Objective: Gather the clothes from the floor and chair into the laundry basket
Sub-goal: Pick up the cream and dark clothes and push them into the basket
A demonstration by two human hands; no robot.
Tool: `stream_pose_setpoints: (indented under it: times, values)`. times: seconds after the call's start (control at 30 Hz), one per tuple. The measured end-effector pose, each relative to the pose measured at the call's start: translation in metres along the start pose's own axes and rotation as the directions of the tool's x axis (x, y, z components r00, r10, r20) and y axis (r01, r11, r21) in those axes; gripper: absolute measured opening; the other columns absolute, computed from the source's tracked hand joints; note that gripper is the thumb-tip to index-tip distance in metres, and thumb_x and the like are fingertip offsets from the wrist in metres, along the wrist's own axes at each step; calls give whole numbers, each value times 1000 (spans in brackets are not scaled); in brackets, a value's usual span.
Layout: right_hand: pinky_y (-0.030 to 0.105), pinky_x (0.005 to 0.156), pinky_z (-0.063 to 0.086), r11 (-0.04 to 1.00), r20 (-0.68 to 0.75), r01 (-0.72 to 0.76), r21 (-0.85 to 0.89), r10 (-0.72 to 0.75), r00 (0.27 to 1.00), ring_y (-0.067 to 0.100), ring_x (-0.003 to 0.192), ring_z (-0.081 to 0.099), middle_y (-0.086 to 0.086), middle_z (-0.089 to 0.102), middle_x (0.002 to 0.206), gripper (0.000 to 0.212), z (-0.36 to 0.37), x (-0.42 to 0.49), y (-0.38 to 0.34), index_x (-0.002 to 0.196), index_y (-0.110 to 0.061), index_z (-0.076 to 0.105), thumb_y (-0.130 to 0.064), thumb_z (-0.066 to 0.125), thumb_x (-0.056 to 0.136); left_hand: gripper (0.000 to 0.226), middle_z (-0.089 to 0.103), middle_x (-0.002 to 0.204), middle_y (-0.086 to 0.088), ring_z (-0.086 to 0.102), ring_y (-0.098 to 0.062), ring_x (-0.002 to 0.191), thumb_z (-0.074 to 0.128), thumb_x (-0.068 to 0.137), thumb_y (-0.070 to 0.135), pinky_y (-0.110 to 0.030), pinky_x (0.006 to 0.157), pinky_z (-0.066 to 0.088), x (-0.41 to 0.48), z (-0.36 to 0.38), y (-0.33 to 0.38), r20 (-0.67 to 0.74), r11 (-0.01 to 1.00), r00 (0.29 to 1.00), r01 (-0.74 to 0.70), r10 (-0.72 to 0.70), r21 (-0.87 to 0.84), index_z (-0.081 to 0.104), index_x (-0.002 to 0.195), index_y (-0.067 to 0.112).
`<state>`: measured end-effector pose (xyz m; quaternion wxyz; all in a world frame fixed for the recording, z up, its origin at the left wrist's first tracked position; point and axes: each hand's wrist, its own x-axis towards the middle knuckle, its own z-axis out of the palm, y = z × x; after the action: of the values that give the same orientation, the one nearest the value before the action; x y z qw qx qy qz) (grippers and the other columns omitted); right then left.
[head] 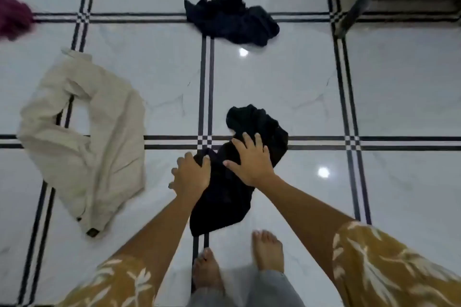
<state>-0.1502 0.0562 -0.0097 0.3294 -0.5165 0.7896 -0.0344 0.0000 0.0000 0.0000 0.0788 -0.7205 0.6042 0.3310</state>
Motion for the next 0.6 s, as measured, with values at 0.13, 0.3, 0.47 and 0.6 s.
stream_pose_setpoints:
  times: [0.13,0.3,0.47,0.6]
  values:
    - [73,107,1,956,114,-253,149,237,965,41,140,-28,2,-22,159,108,60,67,58,147,-49,3,-82,59,61,88,23,148,-16,33,-45,129,55,73,66,-60,102,35,64,81,-45,241,854,895,436,-377,-285,24,145,27]
    - [67,112,8,823,271,-424,377,339,901,38,144,-15,-7,-9,160,119,136,93,83,143,-55,11,-89,62,41,65,46,136,-8,51,-38,111,60,68,59,-59,82,48,97,159,-64,521,488,781,623,-345,-611,49,128,38]
    - [36,100,44,554,334,-361,750,153,930,25,127,44,7,43,142,82,159,76,34,142,-35,32,-32,74,71,41,63,121,-11,58,-33,110,41,90,42,-50,94,47,75,151,-23,671,112,738,675,-73,-730,63,117,22]
    - [23,78,51,560,224,-238,793,95,970,17,98,64,3,66,107,61,99,72,-17,120,-19,52,-6,78,67,44,65,101,-9,63,-26,93,33,97,42,-43,74,54,69,47,-27,501,361,864,451,54,-816,70,100,17]
